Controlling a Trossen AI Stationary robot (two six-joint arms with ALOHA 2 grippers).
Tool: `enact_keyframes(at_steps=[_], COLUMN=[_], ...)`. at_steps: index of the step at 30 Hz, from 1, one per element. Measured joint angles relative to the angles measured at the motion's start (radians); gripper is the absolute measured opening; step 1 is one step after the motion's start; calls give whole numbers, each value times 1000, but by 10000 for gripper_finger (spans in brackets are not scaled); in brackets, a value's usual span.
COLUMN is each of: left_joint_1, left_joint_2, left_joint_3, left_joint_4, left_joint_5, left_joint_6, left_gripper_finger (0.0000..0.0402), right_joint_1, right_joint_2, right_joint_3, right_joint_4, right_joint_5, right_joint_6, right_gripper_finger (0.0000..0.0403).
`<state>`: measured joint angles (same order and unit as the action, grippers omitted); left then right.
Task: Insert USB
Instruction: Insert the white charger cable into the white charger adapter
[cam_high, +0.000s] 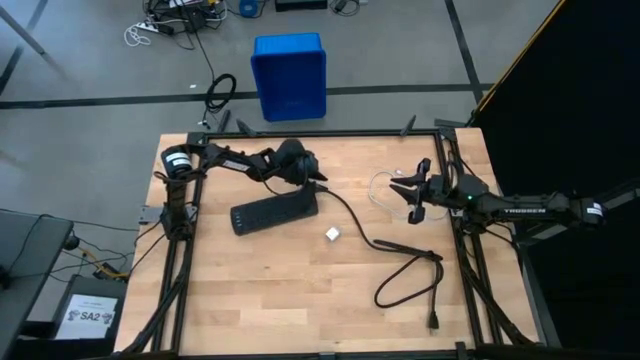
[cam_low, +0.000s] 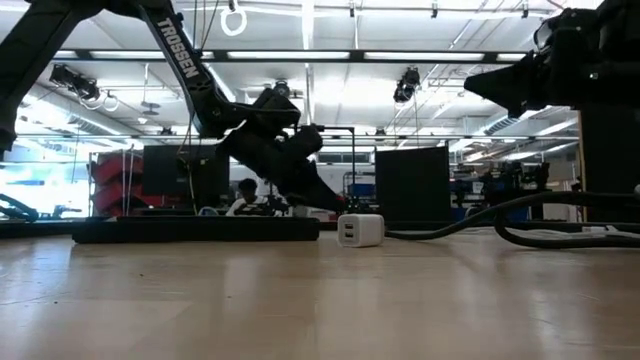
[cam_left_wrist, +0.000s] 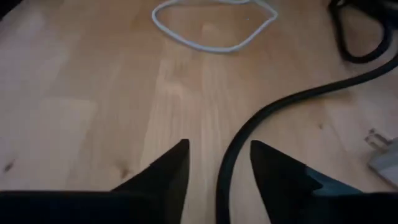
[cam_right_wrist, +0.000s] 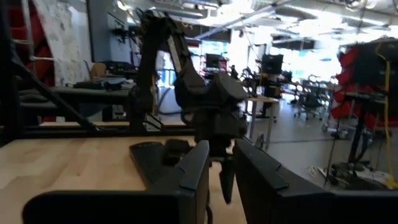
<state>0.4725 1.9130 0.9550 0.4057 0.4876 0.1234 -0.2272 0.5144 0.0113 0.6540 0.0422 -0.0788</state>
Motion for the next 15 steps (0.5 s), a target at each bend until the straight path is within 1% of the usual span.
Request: enact_keyframes(at_steps=[4, 7, 9, 11, 13, 15], left_joint_1=[-34, -55, -81, -128, -179, -227], left_joint_2=[-69, -121, -147, -158, -155, -152], left_joint_3=[8, 8, 8, 8, 8, 8], left_joint_4=[5, -18, -42, -55, -76, -98], left_joint_5=[-5, -48, -54, -51, -49, -86], left_joint_6=[75, 81, 74, 59, 55, 63], left_gripper_finger=[182, 182, 182, 182, 182, 182], right_joint_1=[0, 0, 0, 0, -2, -5], right_joint_2=[14, 16, 16, 19, 31, 59], right_joint_3=[0, 0, 0, 1, 25, 77], right_joint_4=[2, 2, 1, -7, -85, -227], right_joint_5=[3, 3, 12, 43, 79, 105], right_joint_6=[0, 6, 15, 45, 82, 113], right_gripper_finger=[53, 54, 54, 54, 54, 54])
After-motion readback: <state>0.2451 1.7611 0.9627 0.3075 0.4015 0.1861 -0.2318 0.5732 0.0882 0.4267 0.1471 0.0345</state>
